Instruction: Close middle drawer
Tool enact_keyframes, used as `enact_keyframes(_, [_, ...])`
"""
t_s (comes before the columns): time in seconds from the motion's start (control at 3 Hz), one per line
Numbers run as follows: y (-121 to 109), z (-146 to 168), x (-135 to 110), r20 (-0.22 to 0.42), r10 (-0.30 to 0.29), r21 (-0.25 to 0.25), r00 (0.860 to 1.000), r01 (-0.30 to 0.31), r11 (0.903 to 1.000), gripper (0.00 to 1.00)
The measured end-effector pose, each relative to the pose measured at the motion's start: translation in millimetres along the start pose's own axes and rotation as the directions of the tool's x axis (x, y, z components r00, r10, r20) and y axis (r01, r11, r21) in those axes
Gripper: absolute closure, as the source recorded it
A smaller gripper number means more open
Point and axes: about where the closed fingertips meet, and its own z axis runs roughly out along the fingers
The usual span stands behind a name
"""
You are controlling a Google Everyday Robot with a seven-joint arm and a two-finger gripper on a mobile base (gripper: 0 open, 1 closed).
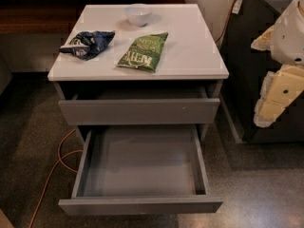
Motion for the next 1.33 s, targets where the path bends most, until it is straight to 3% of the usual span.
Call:
enact_keyframes(0.33, [0,0,0,0.0,0.0,0.0,1.0,0.0,1.0,0.0])
enact_keyframes(1.33, [76,74,-25,0.147,-0.077,-0.053,0.986,0.086,0.9949,0.0])
